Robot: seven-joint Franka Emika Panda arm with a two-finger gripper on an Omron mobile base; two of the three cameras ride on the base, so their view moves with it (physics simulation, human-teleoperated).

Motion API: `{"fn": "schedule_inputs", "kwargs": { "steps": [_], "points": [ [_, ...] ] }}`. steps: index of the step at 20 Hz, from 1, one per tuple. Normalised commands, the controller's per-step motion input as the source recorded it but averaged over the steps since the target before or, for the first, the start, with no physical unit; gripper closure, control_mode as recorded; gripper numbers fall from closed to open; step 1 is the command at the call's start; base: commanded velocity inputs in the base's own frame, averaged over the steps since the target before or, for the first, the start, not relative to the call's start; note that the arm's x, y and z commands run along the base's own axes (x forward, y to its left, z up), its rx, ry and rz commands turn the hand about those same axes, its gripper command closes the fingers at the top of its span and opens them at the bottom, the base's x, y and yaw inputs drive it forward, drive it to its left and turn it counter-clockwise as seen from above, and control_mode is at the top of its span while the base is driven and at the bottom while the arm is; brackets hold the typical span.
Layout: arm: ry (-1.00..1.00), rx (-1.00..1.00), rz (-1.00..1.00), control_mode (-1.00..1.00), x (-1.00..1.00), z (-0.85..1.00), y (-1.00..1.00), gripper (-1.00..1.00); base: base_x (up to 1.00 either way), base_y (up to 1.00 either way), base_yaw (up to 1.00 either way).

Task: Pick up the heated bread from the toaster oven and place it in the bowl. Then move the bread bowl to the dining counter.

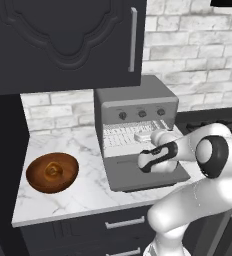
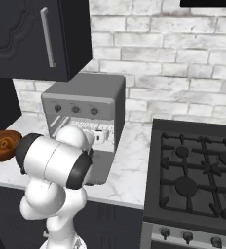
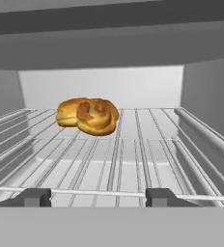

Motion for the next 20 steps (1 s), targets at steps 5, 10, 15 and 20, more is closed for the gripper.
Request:
{"fn": "schedule_inputs", "kwargs": {
  "steps": [5, 10, 15, 20],
  "points": [
    [0.05, 0.00, -0.03, -1.00, -0.25, 0.48, -0.05, -1.00, 0.00, 0.00, 0.00],
    [0.00, 0.00, -0.01, -1.00, -0.02, 0.68, 0.00, -1.00, 0.00, 0.00, 0.00],
    [0.04, -0.03, 0.00, -1.00, 0.05, 0.31, 0.03, -1.00, 0.00, 0.00, 0.00],
    [0.13, -0.15, 0.00, -1.00, 0.04, -0.38, 0.00, -1.00, 0.00, 0.00, 0.00]
  ]
}}
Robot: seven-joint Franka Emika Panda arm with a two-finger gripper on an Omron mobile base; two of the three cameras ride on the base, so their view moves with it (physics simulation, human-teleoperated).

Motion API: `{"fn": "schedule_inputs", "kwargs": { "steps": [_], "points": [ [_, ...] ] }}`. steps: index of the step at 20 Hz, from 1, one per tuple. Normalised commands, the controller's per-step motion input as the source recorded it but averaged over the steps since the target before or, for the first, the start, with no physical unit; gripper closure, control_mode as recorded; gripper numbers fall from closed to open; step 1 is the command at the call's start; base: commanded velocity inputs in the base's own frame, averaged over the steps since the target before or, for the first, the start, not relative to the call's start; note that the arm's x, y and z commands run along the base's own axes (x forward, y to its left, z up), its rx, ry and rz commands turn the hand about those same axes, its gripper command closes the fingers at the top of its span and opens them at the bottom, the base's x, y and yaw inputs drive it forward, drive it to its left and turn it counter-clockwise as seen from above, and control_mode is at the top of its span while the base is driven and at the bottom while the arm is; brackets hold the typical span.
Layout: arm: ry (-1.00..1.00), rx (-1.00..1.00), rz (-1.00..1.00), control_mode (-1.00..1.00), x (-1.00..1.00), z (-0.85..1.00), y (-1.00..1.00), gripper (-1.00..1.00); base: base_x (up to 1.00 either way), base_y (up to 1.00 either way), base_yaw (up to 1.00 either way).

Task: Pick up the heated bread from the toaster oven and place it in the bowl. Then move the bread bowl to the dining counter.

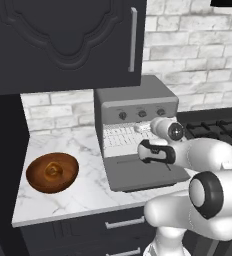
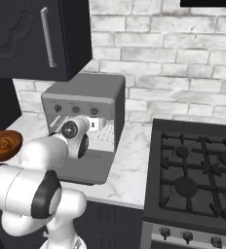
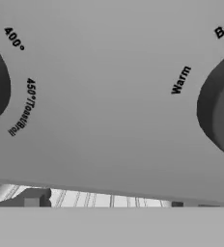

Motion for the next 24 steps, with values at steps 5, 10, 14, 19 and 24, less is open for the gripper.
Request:
{"fn": "schedule_inputs", "kwargs": {
  "steps": [5, 10, 14, 19, 24],
  "points": [
    [0.07, -0.15, 0.00, -1.00, 0.04, -0.54, 0.00, -1.00, 0.00, 0.00, 0.00],
    [-0.02, -0.02, 0.00, -1.00, 0.02, -0.46, 0.00, -1.00, 0.00, 0.00, 0.00],
    [-0.02, 0.20, -0.05, -1.00, 0.03, -0.66, -0.03, -1.00, 0.00, 0.00, 0.00],
    [0.00, 0.23, -0.01, -1.00, 0.11, -0.07, -0.02, -1.00, 0.00, 0.00, 0.00],
    [0.00, 0.06, 0.00, -1.00, 0.46, -0.10, 0.05, -1.00, 0.00, 0.00, 0.00]
  ]
}}
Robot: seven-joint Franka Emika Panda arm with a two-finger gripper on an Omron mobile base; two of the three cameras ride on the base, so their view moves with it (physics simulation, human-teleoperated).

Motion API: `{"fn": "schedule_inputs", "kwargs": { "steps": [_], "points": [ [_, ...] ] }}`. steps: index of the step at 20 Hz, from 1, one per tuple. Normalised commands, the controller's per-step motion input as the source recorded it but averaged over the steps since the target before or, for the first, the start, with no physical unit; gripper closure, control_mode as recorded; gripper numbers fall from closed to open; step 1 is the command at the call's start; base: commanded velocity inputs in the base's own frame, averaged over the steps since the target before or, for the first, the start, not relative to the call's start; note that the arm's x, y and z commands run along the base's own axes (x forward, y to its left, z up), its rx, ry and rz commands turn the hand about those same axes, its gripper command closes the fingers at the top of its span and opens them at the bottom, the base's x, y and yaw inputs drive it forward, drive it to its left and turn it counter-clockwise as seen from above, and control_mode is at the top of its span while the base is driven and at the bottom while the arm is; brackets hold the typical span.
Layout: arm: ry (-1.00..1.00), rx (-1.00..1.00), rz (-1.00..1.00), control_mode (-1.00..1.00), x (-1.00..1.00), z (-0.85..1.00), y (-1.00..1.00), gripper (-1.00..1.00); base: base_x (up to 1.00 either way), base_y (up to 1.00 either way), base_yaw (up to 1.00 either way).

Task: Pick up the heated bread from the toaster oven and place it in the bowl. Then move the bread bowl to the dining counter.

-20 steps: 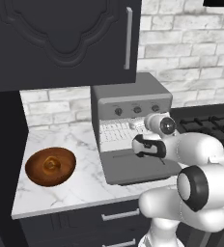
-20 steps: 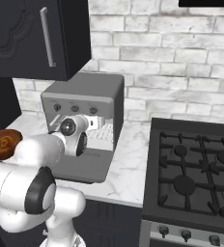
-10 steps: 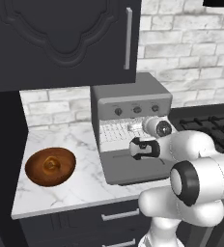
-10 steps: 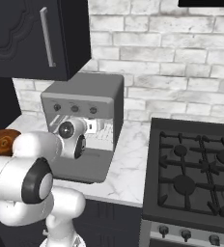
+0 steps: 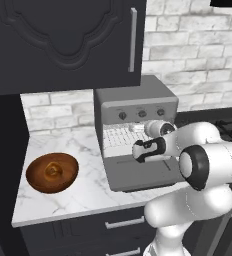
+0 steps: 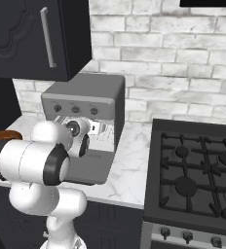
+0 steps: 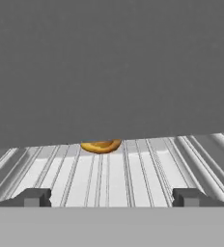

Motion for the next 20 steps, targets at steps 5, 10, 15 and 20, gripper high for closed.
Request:
{"fn": "schedule_inputs", "kwargs": {
  "steps": [5, 10, 15, 20],
  "points": [
    [0.12, -0.03, 0.00, -1.00, 0.40, -0.63, 0.05, -1.00, 0.00, 0.00, 0.00],
    [0.21, -0.21, -0.02, -1.00, -0.05, -0.41, 0.08, -1.00, 0.00, 0.00, 0.00],
    [0.53, -0.17, -0.02, -1.00, -0.71, -0.09, -0.11, -1.00, 0.00, 0.00, 0.00],
    [0.75, -0.18, -0.01, -1.00, -0.99, 0.00, -0.36, -1.00, 0.00, 0.00, 0.00]
  ]
}}
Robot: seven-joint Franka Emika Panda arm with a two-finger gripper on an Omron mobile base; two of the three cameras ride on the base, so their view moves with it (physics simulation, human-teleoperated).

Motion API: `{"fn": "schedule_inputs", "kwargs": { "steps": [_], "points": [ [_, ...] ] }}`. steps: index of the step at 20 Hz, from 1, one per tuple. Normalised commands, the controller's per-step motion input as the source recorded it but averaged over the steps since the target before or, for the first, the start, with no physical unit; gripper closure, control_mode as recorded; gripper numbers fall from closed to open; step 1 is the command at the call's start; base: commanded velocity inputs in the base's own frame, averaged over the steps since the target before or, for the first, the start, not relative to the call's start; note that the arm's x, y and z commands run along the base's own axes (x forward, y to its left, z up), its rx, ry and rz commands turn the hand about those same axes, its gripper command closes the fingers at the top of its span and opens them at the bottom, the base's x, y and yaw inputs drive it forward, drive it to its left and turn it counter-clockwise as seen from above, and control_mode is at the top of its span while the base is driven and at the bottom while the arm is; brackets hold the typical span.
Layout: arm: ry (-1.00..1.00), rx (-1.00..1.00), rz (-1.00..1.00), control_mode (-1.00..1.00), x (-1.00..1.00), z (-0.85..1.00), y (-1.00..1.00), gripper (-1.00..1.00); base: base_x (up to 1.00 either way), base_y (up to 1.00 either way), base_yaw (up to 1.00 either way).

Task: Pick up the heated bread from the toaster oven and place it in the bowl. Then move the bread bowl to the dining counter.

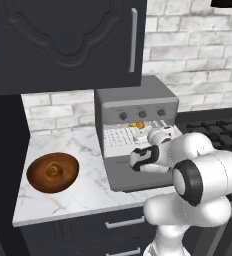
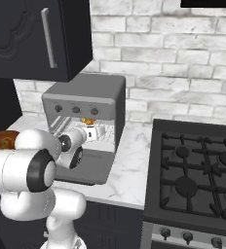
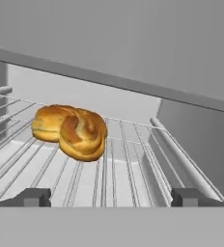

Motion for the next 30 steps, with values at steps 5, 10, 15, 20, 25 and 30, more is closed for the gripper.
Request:
{"fn": "schedule_inputs", "kwargs": {
  "steps": [5, 10, 15, 20, 25, 30],
  "points": [
    [0.83, -0.19, 0.00, -1.00, -1.00, 0.00, -0.57, -1.00, 0.00, 0.00, 0.00],
    [0.89, -0.25, 0.00, -1.00, -1.00, -0.21, -0.65, -1.00, 0.00, 0.00, 0.00],
    [0.89, -0.25, 0.00, -1.00, -1.00, -0.44, -0.66, -1.00, 0.00, 0.00, 0.00],
    [-0.14, 0.21, 0.00, -1.00, -0.57, 0.20, -0.03, -1.00, 0.00, 0.00, 0.00],
    [-0.31, 0.29, -0.01, -1.00, -0.13, 0.49, 0.67, -1.00, 0.00, 0.00, 0.00],
    [-0.10, 0.19, -0.02, -1.00, 0.16, 0.04, 0.71, -1.00, 0.00, 0.00, 0.00]
  ]
}}
